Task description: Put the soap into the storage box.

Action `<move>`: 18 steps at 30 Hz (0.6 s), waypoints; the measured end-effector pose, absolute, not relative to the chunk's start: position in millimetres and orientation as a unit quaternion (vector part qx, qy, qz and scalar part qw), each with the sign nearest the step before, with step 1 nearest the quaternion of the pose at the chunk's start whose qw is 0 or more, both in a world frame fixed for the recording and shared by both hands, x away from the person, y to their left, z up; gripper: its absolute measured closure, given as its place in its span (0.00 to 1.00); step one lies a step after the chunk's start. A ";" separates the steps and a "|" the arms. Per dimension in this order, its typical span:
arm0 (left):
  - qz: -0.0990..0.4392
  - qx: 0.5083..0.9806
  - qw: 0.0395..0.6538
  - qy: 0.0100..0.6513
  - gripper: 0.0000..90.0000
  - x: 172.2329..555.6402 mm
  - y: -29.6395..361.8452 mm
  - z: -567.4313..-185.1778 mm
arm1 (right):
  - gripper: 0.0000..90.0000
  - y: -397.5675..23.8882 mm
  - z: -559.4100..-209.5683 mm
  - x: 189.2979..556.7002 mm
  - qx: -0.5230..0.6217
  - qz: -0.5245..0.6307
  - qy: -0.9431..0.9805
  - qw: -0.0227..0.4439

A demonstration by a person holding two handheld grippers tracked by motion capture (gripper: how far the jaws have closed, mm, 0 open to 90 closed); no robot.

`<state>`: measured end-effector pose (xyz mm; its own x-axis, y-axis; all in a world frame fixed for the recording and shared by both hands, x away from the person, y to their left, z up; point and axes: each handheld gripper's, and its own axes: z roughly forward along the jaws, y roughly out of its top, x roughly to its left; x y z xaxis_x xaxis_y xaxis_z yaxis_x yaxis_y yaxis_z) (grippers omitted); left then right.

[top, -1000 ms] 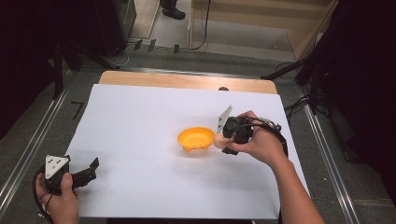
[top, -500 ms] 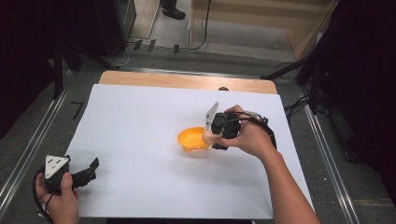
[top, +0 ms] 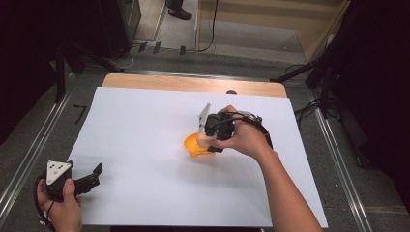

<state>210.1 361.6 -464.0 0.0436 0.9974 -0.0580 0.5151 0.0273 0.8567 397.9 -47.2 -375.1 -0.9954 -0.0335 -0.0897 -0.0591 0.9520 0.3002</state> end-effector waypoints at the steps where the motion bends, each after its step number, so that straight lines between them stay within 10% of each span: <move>1: 0.323 0.618 0.374 0.612 0.04 210.1 361.7 -464.0 | 0.36 -44.9 -376.2 397.7 -0.022 0.149 0.988 0.040; 18: 0.319 0.618 0.374 0.614 0.04 210.7 362.5 -464.0 | 0.36 -32.1 -387.1 404.9 -0.021 0.138 0.990 0.018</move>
